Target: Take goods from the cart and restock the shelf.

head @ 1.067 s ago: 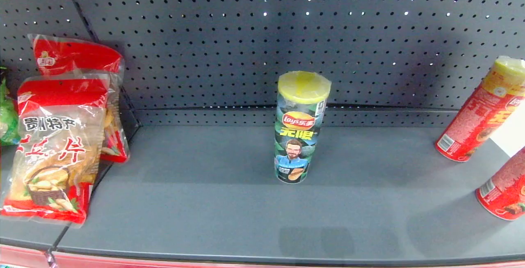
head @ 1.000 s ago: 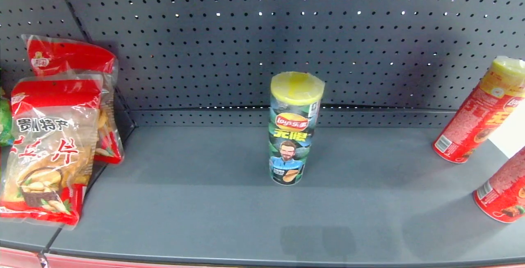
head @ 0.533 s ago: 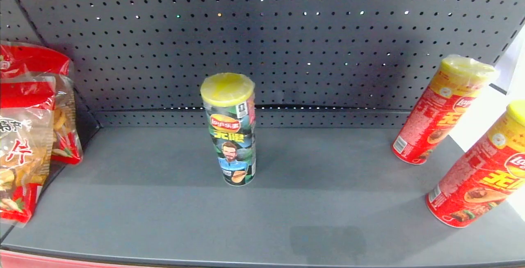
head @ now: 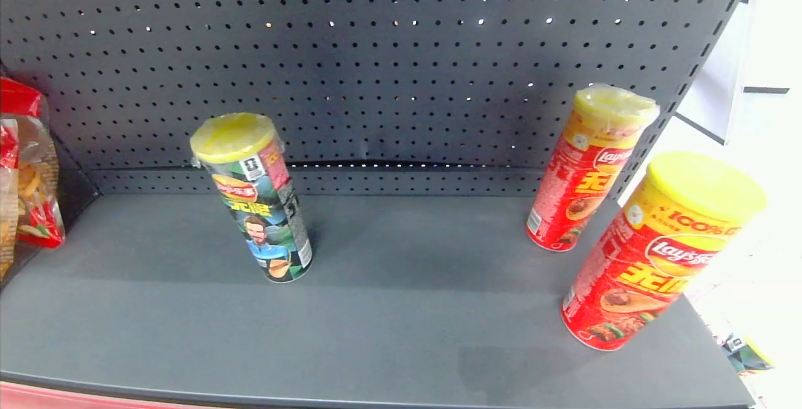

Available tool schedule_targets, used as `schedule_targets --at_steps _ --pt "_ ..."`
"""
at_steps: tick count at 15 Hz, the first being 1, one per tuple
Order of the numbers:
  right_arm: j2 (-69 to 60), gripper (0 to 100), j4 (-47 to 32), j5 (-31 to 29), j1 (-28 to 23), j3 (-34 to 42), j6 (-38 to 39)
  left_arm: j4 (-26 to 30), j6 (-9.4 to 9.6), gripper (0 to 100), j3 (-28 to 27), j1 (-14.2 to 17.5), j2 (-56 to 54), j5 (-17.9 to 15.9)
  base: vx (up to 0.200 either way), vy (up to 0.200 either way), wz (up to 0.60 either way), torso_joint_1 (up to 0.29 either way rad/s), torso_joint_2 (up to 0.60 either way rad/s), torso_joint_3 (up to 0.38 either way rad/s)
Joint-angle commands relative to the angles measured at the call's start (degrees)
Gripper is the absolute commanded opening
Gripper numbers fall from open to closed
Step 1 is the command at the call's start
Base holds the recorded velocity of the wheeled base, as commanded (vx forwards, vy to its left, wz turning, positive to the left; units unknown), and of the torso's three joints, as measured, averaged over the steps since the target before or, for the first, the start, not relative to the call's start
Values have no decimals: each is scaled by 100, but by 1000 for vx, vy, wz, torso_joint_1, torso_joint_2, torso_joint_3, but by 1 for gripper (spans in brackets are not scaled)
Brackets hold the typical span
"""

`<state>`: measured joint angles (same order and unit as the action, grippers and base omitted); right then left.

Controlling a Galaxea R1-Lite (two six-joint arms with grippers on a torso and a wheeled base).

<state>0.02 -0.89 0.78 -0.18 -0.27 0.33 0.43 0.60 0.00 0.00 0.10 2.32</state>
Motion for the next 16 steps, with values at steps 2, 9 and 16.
schedule_targets --at_steps 2,9,16 --pt "6 100 1 1 1 0 -7 1 2 100 0 0 8 6 0 -200 0 5 2 -2" --pt "6 100 1 1 1 0 -7 1 2 100 0 0 8 6 0 -200 0 4 2 0" --pt "6 100 1 1 9 0 -7 1 -7 100 0 0 8 6 0 -171 0 1 2 0"
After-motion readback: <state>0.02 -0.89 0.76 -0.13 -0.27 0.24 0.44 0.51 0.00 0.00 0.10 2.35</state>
